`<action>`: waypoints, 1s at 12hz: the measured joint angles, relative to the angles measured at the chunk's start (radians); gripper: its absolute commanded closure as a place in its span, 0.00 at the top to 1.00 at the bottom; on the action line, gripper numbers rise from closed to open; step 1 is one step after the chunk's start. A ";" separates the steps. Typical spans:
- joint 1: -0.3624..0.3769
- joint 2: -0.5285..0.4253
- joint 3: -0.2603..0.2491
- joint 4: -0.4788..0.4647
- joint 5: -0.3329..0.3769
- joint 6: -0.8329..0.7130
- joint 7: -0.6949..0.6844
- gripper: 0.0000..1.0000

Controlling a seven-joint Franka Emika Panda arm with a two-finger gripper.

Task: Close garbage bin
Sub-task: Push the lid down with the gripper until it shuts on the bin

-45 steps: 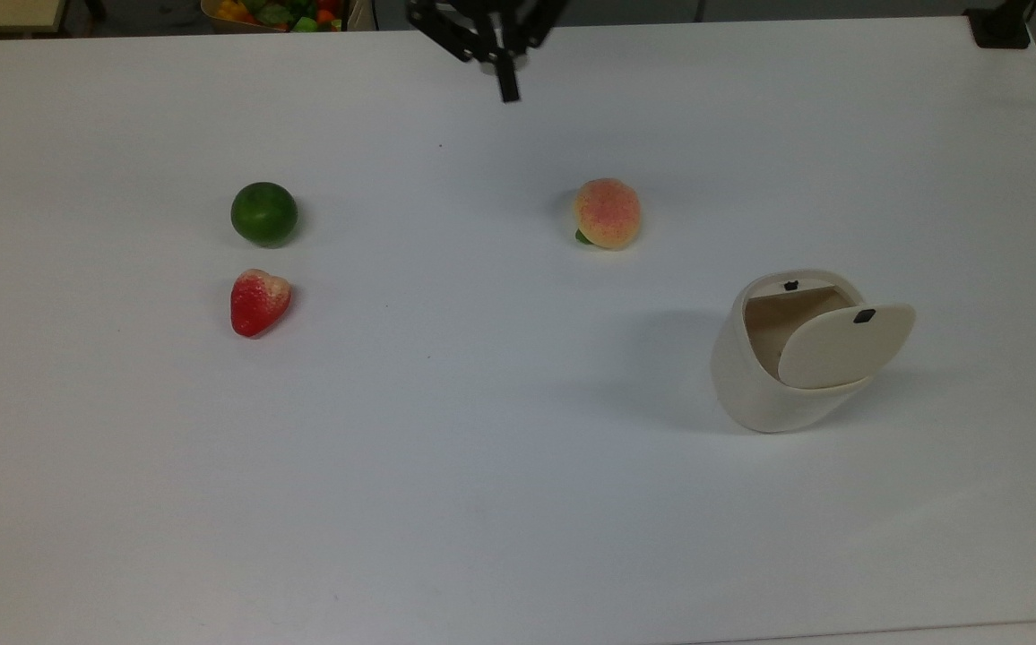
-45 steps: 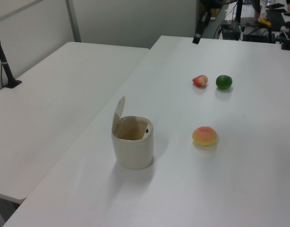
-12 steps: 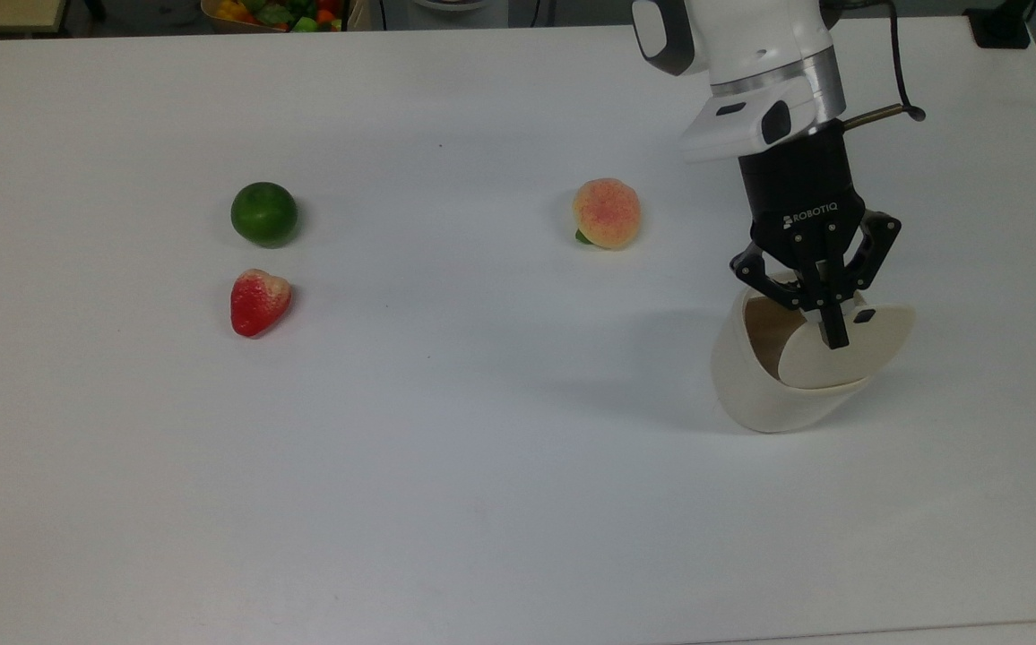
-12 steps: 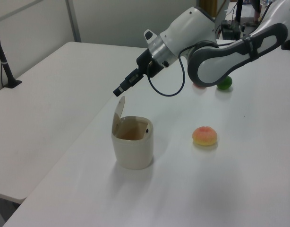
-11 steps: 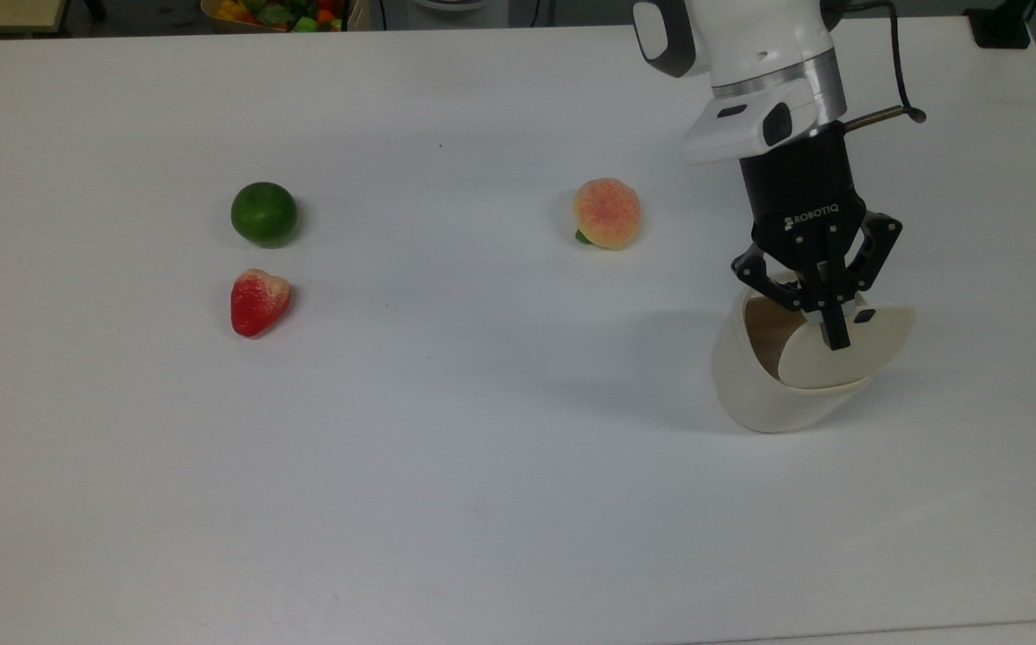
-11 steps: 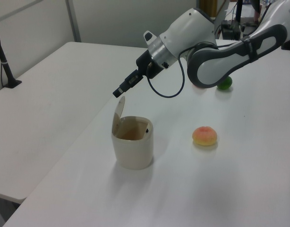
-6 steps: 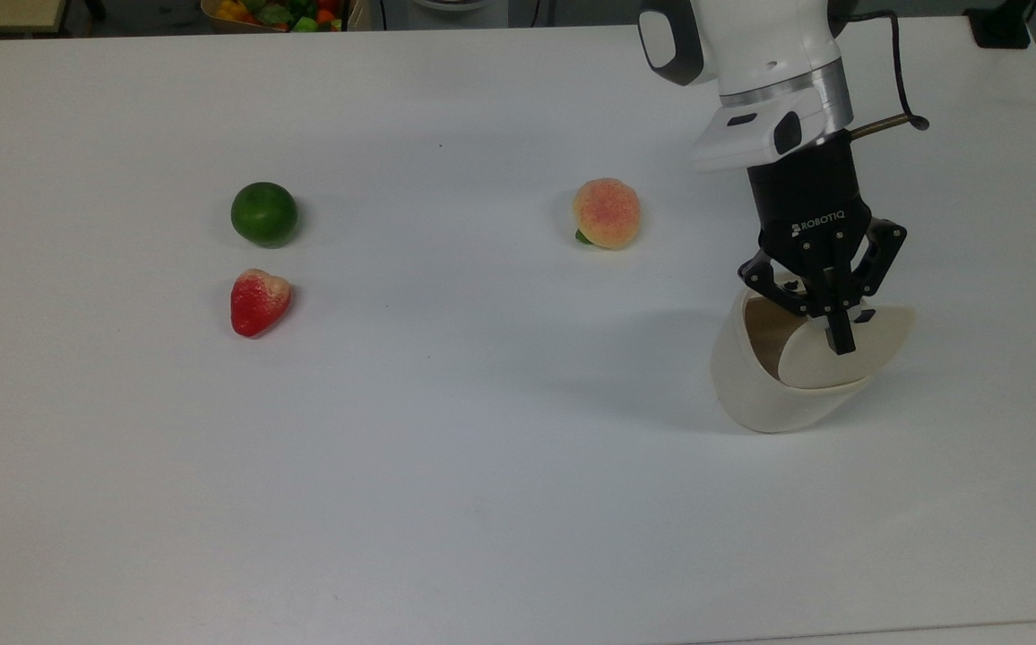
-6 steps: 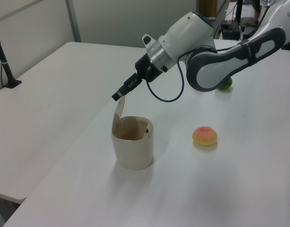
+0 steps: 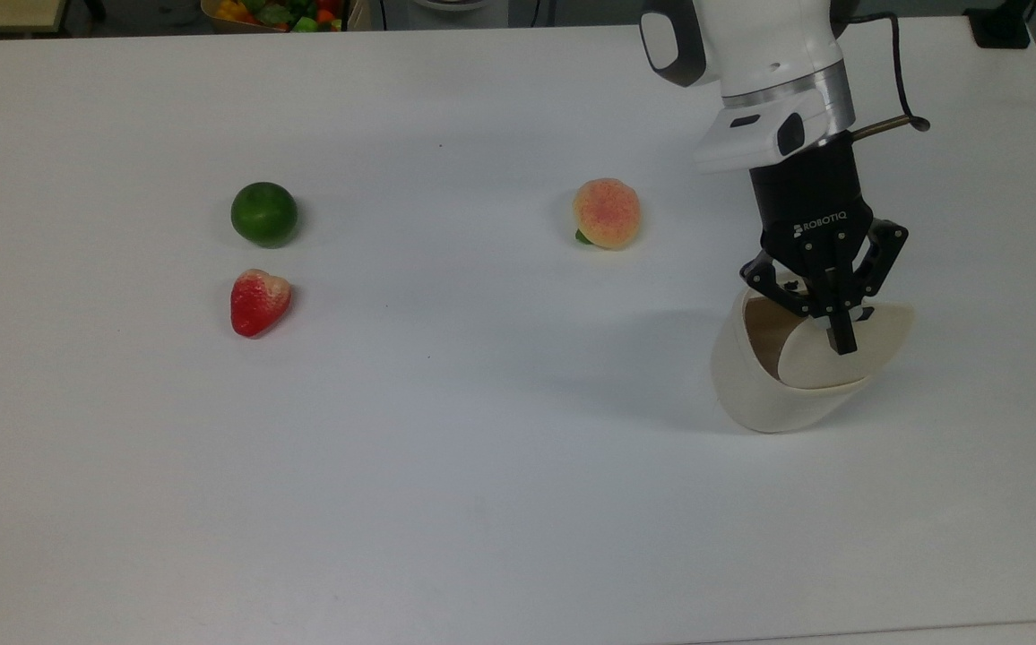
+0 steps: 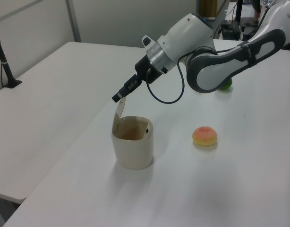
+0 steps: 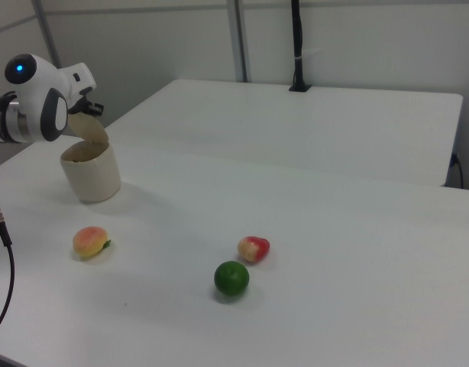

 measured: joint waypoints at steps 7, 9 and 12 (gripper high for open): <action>0.002 -0.032 0.031 -0.092 0.000 0.000 0.000 0.00; 0.002 -0.044 0.045 -0.126 0.000 -0.009 0.000 0.00; -0.006 -0.057 0.049 -0.142 0.000 -0.073 0.000 0.00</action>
